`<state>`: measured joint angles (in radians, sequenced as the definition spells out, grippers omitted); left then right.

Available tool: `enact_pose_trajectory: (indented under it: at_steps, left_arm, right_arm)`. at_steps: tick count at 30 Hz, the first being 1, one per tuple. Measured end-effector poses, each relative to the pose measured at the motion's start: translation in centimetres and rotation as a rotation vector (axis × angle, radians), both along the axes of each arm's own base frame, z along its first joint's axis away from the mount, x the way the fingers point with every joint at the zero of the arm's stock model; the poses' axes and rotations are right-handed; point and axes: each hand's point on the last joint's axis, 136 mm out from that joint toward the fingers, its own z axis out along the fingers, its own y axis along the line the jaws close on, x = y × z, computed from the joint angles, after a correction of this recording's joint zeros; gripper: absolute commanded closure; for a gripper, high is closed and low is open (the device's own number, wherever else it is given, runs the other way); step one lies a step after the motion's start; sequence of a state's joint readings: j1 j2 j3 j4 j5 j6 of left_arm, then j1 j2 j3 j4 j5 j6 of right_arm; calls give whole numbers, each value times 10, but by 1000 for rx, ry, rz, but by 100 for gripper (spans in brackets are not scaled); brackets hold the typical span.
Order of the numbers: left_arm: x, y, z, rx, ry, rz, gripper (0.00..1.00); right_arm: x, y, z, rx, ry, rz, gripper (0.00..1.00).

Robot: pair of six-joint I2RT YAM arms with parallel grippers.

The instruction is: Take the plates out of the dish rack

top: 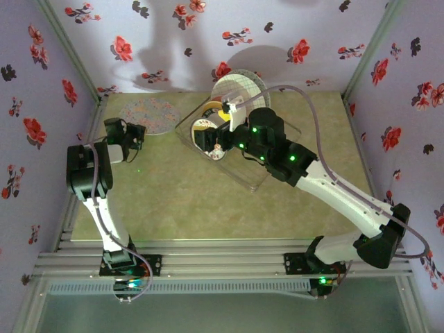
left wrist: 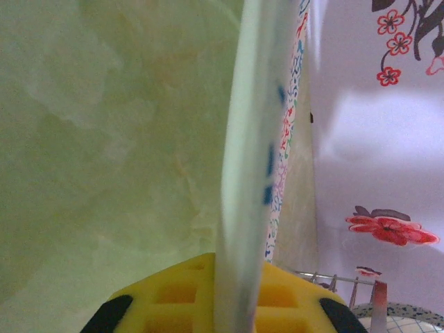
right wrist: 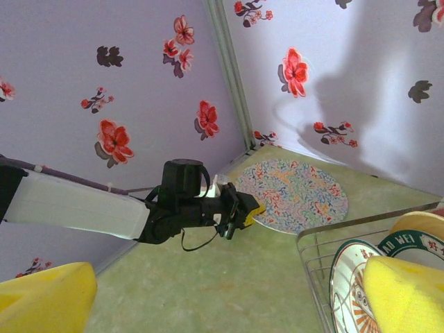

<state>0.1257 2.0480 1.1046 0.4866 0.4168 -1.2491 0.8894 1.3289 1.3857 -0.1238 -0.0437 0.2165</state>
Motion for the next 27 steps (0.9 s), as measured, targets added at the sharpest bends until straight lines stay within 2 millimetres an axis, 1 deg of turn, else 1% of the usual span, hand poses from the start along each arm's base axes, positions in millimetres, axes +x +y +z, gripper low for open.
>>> enact_pose_trajectory:
  at_steps: [1,2,5,9,12,16,19,22,25,27]
  left_arm:
    - [1,1,0,-2,-2,0,83]
    - [2,2,1,-5,-5,2,80]
    - [5,7,-1,-8,0,12,73]
    - [7,14,-7,-11,21,23,61]
    - [7,15,-8,-9,41,22,54]
    - [6,14,-10,-9,72,19,49]
    - [2,14,-16,-10,114,16,46]
    - [-2,13,-21,-6,156,8,44]
    - [-6,13,-22,-1,197,1,41]
    - [-8,13,-22,6,225,-6,41]
  right_arm:
    - [0,0,0,-1,0,0,1]
    - [0,0,0,0,0,0,1]
    - [0,0,0,-1,0,0,1]
    - [0,0,0,0,0,0,1]
    - [1,-1,0,-2,0,-7,1]
    - [6,-4,-1,-9,-2,-42,1]
    - [13,-12,-6,-33,-2,-91,1]
    - [25,-25,-13,-61,13,-148,1]
    - [45,-50,-21,-93,37,-233,1]
    - [59,-73,-26,-114,54,-302,1]
